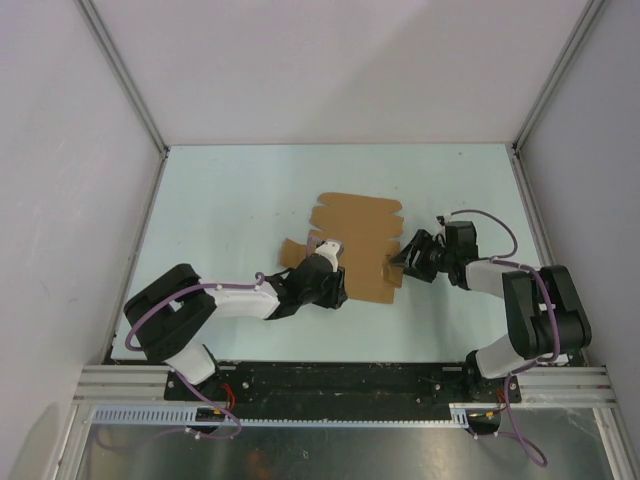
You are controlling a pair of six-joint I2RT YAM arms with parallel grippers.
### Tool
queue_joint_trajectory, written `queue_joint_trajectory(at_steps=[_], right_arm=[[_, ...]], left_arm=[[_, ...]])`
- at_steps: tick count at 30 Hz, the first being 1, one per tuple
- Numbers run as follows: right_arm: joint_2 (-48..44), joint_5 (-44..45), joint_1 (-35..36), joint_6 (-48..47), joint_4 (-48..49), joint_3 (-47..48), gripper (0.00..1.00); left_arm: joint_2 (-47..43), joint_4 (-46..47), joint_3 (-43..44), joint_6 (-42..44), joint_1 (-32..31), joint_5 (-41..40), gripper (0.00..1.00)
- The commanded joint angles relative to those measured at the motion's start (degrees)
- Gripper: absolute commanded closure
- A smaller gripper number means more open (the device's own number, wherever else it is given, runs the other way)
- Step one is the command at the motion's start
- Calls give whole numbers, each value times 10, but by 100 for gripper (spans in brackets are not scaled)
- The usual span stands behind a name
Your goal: Fold the paper box
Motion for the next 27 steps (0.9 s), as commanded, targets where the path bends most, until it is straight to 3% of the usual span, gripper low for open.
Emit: queue_joint_trajectory(at_steps=[1, 9, 27], right_arm=[[39, -38, -9, 12, 48, -31, 36], [50, -98, -16, 44, 131, -59, 36], [-92, -112, -15, 47, 92, -58, 31]], left_arm=[[7, -1, -8, -9, -4, 13, 56], [11, -1, -6, -8, -4, 16, 57], [28, -1, 3, -7, -4, 25, 58]])
